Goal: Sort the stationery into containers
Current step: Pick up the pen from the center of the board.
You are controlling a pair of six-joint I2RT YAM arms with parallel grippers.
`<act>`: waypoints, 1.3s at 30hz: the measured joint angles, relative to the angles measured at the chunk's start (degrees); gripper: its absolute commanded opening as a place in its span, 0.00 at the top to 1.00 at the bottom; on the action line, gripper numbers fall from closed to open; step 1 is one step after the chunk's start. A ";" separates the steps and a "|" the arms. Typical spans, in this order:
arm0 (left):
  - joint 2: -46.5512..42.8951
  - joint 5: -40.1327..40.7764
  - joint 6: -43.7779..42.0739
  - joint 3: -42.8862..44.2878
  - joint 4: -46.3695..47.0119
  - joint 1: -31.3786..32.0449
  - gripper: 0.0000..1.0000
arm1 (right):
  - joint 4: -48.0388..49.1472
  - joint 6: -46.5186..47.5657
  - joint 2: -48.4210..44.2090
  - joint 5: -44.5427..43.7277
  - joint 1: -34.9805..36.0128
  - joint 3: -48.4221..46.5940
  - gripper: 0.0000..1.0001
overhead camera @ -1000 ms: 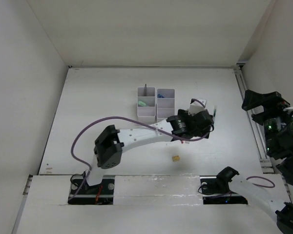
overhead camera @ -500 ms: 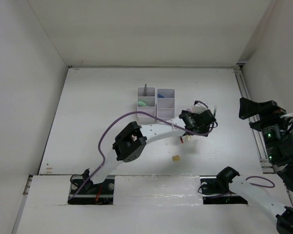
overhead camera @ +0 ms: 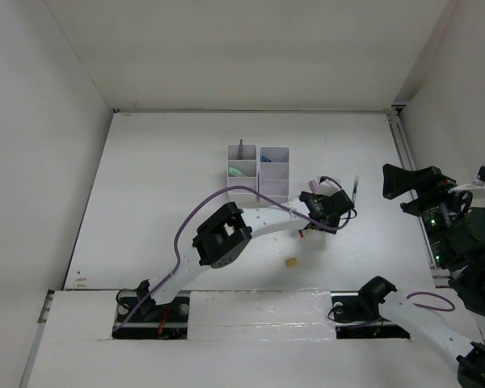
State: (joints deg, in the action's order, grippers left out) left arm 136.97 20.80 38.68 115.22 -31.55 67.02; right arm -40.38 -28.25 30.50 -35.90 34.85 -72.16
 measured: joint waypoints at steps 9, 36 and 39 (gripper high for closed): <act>-1.09 1.14 0.81 -2.40 0.59 -0.11 0.66 | 1.38 0.00 0.00 0.59 0.00 1.05 0.01; -40.41 -3.87 -10.49 -38.29 29.73 2.36 1.00 | 15.41 -3.10 4.87 11.26 -1.97 11.47 0.01; -48.35 -4.46 -12.20 -44.81 36.89 2.60 1.00 | 17.20 -3.10 6.73 15.45 -2.62 11.98 0.01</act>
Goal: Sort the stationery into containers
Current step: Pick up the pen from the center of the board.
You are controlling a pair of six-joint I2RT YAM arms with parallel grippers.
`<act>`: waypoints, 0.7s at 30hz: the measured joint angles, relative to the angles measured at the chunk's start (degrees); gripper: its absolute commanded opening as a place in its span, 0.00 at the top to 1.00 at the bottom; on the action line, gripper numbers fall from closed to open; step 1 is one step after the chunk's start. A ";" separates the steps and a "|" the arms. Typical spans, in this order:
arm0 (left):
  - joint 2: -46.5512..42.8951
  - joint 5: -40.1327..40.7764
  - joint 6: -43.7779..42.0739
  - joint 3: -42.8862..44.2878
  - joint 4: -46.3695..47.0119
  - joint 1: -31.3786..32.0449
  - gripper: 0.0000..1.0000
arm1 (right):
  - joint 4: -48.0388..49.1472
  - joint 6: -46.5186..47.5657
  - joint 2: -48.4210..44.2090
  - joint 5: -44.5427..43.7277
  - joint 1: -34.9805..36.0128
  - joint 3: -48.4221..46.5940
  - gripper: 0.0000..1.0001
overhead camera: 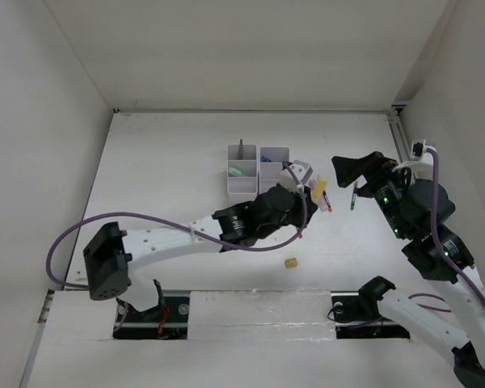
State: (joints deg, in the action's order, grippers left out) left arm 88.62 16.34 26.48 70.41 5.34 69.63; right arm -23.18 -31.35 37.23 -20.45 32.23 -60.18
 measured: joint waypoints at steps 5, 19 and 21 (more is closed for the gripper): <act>-8.87 -0.79 -3.28 -7.87 8.11 0.02 1.00 | 4.15 -0.04 1.36 8.13 -0.35 2.16 0.01; -15.37 -1.14 -8.87 -11.56 15.10 0.04 1.00 | 11.08 -2.54 4.79 24.20 -0.35 8.66 0.19; -15.37 -1.20 -9.09 -11.58 15.26 0.02 1.00 | 11.69 -2.73 5.11 24.90 -0.35 8.87 0.33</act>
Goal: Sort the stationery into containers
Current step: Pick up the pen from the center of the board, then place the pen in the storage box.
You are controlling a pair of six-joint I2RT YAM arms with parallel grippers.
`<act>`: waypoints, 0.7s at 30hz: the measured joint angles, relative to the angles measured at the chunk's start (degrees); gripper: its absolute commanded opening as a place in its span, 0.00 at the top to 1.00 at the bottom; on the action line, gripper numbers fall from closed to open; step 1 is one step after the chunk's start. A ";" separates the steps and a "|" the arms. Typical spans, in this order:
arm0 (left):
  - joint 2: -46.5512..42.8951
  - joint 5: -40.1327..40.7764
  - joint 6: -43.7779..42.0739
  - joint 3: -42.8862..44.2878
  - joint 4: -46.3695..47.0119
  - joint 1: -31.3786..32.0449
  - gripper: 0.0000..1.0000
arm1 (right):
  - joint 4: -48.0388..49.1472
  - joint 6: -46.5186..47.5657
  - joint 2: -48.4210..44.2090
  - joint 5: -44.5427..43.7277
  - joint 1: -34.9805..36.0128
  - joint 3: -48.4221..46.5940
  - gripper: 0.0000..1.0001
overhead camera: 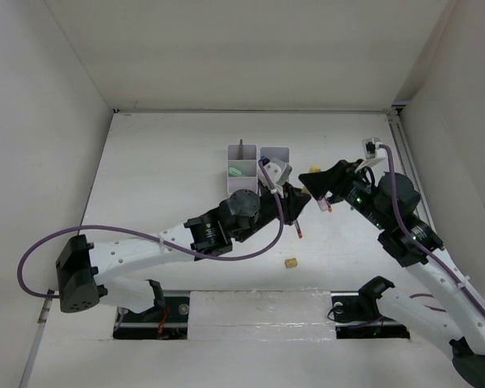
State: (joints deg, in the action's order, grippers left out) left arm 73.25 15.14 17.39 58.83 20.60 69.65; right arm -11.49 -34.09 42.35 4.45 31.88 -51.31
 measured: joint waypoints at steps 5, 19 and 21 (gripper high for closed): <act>0.00 -0.11 -0.42 -0.24 0.33 0.02 1.00 | 1.57 -0.72 1.11 2.05 0.00 0.33 0.97; -2.29 5.57 1.88 -0.26 -9.94 0.02 0.00 | 12.70 5.42 14.51 6.29 -1.99 -0.44 1.00; -5.35 8.15 4.20 -0.24 -16.70 0.02 0.00 | 15.04 7.72 21.66 7.85 -3.19 -2.78 1.00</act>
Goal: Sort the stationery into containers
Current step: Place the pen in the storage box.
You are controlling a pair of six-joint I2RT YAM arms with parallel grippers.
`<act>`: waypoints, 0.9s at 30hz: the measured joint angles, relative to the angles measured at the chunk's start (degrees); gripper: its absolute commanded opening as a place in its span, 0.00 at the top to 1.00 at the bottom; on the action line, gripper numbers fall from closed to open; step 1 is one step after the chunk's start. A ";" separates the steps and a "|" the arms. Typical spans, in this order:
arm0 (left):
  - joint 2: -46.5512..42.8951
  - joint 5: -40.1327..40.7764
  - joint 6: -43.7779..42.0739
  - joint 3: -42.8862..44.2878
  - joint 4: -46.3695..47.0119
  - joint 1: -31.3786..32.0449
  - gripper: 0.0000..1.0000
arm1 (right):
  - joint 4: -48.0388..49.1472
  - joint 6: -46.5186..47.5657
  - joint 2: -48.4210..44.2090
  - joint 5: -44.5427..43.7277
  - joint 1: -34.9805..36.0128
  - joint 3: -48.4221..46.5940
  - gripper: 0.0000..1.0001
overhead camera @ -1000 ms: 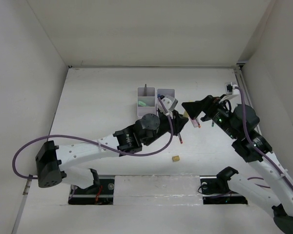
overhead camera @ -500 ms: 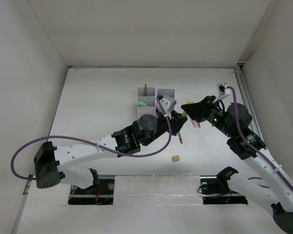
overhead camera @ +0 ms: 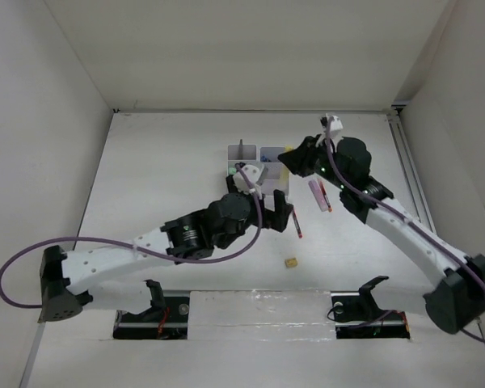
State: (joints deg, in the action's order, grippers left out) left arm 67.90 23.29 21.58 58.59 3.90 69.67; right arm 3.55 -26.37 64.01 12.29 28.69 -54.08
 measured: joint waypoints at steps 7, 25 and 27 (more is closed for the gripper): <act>-14.40 16.59 22.03 5.09 -34.99 -0.42 0.00 | 12.57 8.83 20.17 10.97 -1.22 -6.95 1.00; -32.46 20.24 26.62 0.85 -53.05 -1.27 0.00 | 16.17 31.78 42.21 25.57 5.73 -25.99 1.00; -33.14 19.58 25.79 0.68 -52.00 -1.27 0.00 | 14.75 33.27 43.17 25.51 5.81 -26.93 1.00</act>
State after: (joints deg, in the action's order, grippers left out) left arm 34.76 42.87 47.37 59.27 -48.10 68.40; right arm 18.31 6.90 107.18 37.80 34.50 -81.01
